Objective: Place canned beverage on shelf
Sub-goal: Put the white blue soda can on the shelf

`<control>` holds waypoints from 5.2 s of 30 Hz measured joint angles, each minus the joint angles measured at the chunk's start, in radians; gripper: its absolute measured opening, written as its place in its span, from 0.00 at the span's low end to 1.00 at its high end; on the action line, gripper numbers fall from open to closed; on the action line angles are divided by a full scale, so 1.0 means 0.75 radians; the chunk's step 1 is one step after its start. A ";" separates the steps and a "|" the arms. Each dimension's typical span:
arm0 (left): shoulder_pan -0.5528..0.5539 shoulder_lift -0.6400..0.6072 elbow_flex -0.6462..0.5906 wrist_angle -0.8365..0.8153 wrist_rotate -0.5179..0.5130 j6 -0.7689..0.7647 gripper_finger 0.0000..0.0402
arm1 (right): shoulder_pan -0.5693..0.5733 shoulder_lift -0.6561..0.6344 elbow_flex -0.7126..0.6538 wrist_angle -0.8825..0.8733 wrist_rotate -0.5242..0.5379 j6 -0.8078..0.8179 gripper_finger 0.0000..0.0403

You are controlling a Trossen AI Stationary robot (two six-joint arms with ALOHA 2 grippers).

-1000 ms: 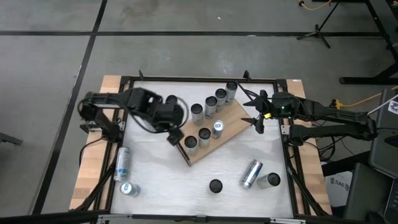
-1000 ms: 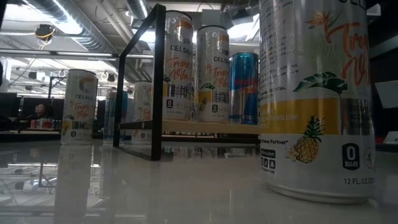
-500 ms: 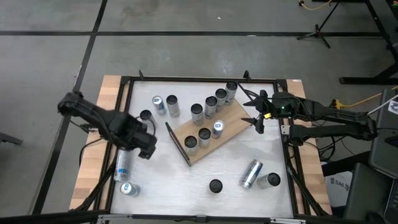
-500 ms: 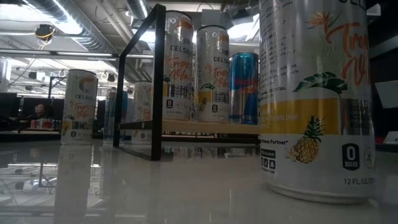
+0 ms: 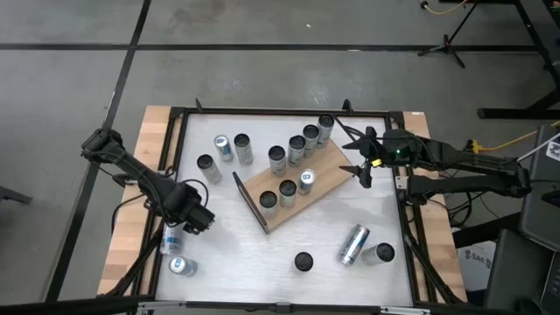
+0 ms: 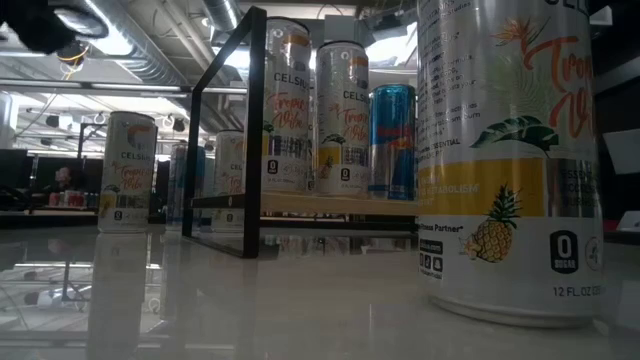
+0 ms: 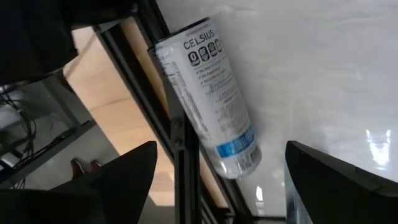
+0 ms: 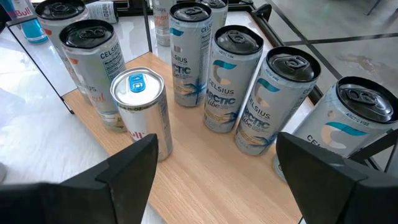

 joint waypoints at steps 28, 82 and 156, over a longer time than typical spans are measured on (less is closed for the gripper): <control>-0.013 0.001 -0.465 0.414 -0.009 -0.204 0.86 | 0.000 0.000 0.000 0.000 0.000 0.000 0.79; -0.013 0.001 -0.051 0.560 -0.763 0.209 0.57 | 0.001 0.000 0.000 0.001 0.000 0.000 0.79; 0.436 0.288 0.107 2.801 -0.643 2.361 0.57 | 0.005 0.023 0.000 0.548 -0.596 0.361 0.79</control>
